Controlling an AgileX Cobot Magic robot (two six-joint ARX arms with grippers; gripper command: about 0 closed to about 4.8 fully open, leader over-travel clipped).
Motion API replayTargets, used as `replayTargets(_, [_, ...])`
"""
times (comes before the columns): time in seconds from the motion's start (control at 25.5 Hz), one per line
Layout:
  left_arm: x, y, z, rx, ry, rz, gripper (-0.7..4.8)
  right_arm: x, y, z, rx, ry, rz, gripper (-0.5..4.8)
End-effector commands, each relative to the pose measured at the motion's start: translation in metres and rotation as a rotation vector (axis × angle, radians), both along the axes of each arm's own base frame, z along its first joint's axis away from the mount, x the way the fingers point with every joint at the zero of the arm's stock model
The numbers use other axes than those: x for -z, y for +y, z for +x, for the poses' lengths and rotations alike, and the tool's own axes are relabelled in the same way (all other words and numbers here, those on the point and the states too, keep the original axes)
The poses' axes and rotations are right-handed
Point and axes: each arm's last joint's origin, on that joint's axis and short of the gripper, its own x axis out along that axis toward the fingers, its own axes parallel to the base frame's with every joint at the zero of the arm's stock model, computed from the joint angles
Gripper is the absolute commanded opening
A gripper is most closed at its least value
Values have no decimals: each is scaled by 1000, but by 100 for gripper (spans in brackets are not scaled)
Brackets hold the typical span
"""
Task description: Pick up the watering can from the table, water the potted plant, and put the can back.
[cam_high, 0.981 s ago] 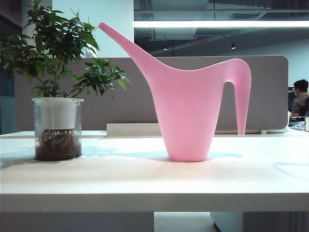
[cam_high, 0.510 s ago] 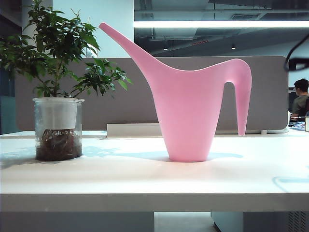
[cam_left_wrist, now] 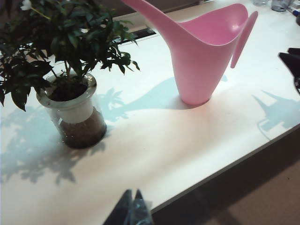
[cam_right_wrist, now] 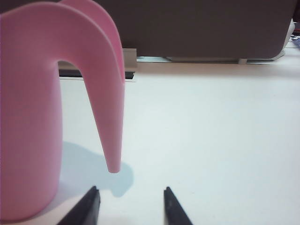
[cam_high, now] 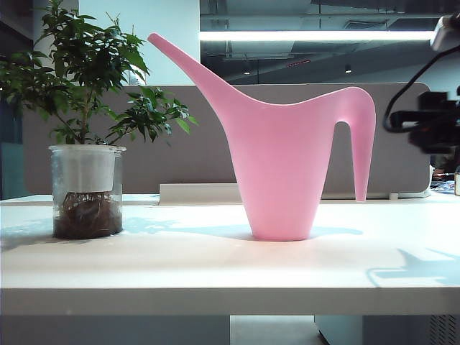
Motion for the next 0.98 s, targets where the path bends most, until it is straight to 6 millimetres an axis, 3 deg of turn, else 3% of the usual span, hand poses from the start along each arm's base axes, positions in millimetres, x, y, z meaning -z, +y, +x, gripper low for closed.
replayTargets(0.04, [-2,0,0,6,-15,-4,-5,1,6,16,-19,-30,10,214])
replayTargets(0.2, [-2,0,0,6,-16,-4,-5,7,15,39,-47,-39,14,278])
replayTargets(0.51, [-2,0,0,5,-16,-4,-5,6,29,79,-50,-55,18,281])
replayTargets(0.63, [-2,0,0,5,-15,-4,-5,5,32,91,-48,-67,21,309])
replayTargets(0.71, [-2,0,0,5,-16,-4,-5,5,33,98,-43,-71,23,344])
replayTargets(0.98, [-2,0,0,5,-15,-4,-5,1,28,118,-29,-92,27,346])
